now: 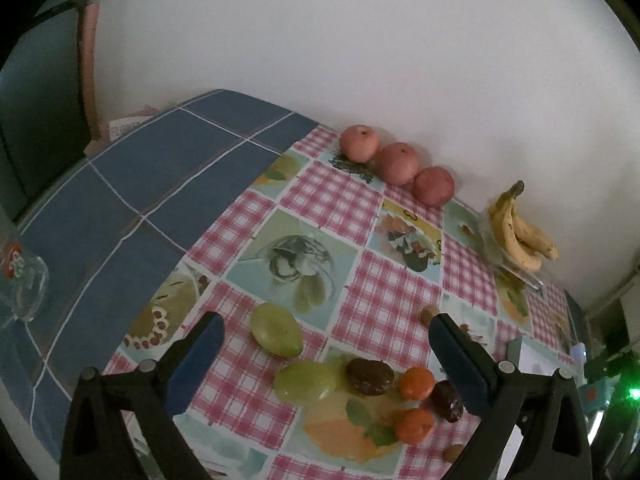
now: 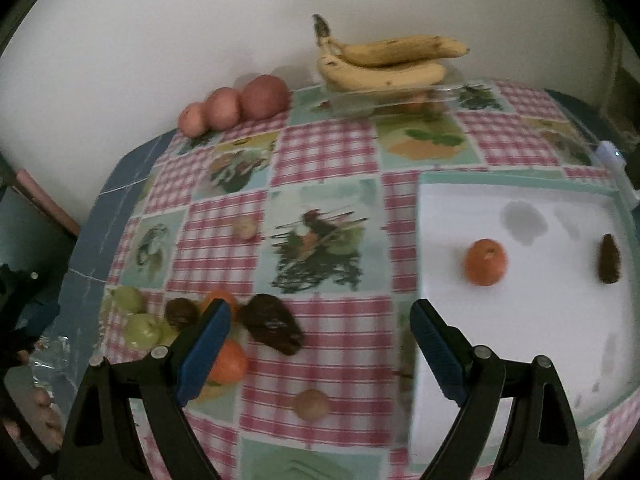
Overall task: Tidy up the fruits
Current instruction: 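Move both open tools back over the fruit cluster toward the dark avocado and green pear, then grasp the dark avocado with the right tool while the left tool grasps the green pear, then carry the dark avocado into the white tray and open the right tool while the left releases the pear there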
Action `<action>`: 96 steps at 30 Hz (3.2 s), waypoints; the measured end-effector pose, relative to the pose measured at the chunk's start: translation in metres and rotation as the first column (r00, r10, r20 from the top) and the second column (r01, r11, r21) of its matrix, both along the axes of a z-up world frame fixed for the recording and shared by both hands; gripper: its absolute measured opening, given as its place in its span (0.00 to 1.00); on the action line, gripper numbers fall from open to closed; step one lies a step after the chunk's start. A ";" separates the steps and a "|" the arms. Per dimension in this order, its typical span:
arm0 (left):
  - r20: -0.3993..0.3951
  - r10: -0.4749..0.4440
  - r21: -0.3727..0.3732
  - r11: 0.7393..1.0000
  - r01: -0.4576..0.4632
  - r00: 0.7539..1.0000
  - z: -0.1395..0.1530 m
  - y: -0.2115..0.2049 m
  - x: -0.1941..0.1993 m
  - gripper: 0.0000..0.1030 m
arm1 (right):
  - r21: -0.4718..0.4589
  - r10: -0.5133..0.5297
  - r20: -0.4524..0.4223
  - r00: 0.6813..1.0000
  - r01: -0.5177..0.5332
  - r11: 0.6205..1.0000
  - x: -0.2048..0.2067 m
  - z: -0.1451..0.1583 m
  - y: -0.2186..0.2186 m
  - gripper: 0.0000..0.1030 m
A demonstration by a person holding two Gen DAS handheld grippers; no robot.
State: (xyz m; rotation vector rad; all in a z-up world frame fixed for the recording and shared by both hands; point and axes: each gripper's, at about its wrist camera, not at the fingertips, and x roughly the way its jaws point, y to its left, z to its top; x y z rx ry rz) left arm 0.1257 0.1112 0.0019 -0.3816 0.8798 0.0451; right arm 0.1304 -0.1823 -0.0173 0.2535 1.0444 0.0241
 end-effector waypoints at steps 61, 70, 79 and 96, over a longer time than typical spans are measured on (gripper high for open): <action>-0.211 0.010 0.052 0.999 0.002 0.977 -0.099 0.005 0.047 0.60 | -0.033 0.180 -0.101 0.979 -0.184 0.982 0.024 -0.061 0.046 0.48; -0.226 -0.023 0.139 0.989 0.055 0.974 -0.102 -0.006 0.050 0.61 | -0.131 0.199 -0.099 0.975 -0.211 0.969 0.024 -0.064 0.055 0.47; -0.222 -0.021 0.128 0.990 0.051 0.975 -0.103 -0.007 0.050 0.67 | -0.208 0.214 -0.104 0.971 -0.231 0.950 0.021 -0.067 0.064 0.48; -0.234 -0.020 0.195 0.978 0.067 0.972 -0.104 -0.014 0.051 0.58 | -0.231 0.228 -0.107 0.968 -0.247 0.941 0.020 -0.066 0.066 0.48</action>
